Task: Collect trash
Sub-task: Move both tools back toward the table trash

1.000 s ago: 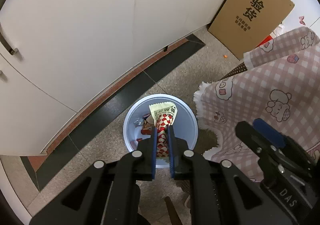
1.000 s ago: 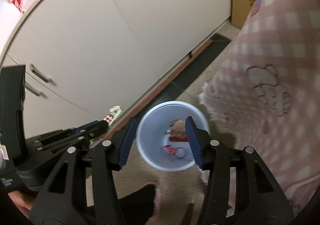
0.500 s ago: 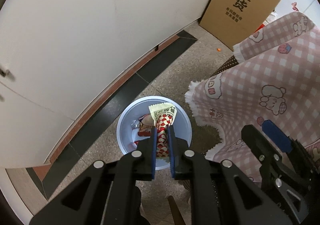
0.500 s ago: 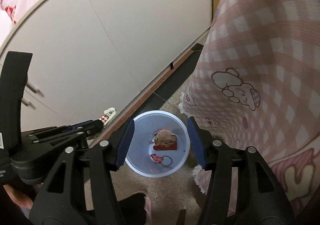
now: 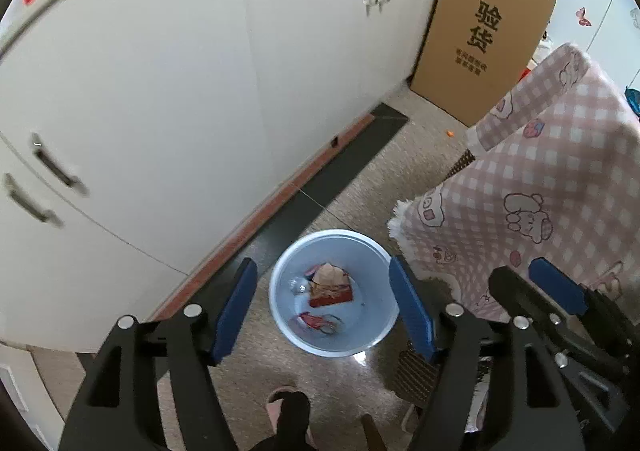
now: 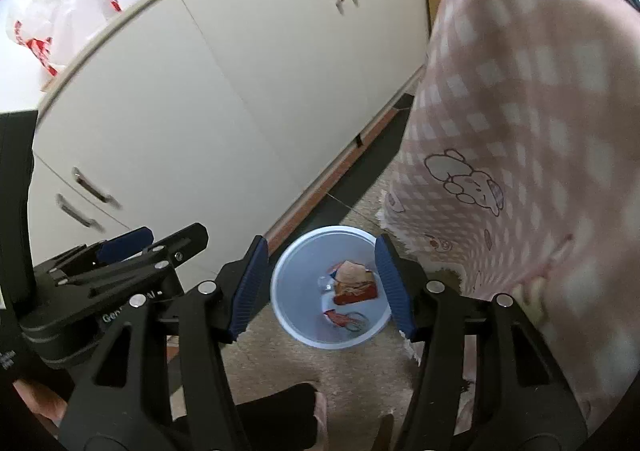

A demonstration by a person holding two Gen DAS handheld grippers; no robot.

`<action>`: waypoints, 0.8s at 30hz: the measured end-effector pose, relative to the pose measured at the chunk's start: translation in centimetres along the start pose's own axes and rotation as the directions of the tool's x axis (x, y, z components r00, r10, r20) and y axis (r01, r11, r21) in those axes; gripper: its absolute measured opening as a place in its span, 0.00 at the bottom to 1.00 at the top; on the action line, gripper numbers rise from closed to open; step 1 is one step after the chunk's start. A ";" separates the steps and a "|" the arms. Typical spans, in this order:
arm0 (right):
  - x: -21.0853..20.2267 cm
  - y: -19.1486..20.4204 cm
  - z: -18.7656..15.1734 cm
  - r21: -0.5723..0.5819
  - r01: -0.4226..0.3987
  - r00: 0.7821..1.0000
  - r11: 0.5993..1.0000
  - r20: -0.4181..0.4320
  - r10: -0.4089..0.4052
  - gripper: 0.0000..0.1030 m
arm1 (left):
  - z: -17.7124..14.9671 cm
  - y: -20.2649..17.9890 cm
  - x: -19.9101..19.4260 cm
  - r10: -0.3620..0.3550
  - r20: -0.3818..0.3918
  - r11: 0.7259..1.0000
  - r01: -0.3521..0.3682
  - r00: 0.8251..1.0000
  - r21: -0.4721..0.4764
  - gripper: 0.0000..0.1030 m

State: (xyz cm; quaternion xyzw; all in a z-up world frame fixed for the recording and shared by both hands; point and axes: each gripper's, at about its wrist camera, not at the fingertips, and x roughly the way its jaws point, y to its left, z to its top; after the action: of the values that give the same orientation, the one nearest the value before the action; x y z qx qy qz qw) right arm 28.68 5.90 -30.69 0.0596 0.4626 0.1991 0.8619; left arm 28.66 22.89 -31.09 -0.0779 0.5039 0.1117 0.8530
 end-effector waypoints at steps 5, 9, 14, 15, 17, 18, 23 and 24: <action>-3.1 1.4 0.3 0.010 -0.059 0.998 0.998 0.023 0.059 0.57 | -0.5 0.6 -4.9 0.054 0.081 0.998 -0.054 0.995 -0.013 0.71; -5.8 2.0 0.5 0.046 -0.156 0.988 0.987 0.009 0.156 0.58 | -1.0 1.2 -9.1 0.100 0.151 0.995 -0.098 0.983 -0.020 0.75; -11.1 3.4 0.8 0.038 -0.253 0.966 0.967 0.070 0.250 0.59 | -1.5 2.1 -15.1 0.096 0.241 0.993 -0.078 0.966 -0.084 0.77; -12.4 3.5 0.8 0.032 -0.260 0.962 0.965 0.094 0.256 0.59 | -1.6 2.0 -16.1 0.091 0.258 0.993 -0.069 0.962 -0.092 0.77; -14.9 3.4 0.9 0.018 -0.259 0.956 0.966 0.150 0.254 0.60 | -1.6 1.3 -18.2 0.072 0.294 0.994 -0.045 0.953 -0.096 0.79; -16.2 3.2 0.9 0.012 -0.247 0.954 0.969 0.181 0.241 0.60 | -1.5 0.8 -19.0 0.063 0.307 0.995 -0.036 0.950 -0.094 0.79; -21.2 0.2 0.9 0.026 -0.188 0.937 0.982 0.304 0.171 0.62 | -1.3 -3.4 -21.8 -0.025 0.359 0.998 0.042 0.933 -0.040 0.81; -22.0 -0.8 0.8 0.035 -0.176 0.934 0.984 0.321 0.156 0.62 | -1.3 -4.5 -21.9 -0.046 0.359 0.998 0.058 0.932 -0.023 0.81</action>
State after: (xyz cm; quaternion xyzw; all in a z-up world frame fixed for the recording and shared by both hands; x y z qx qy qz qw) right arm 18.75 -3.51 -13.42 0.1565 0.3177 0.2444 0.9027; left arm 18.54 15.82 -12.36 -0.0836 0.3358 0.1098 0.9318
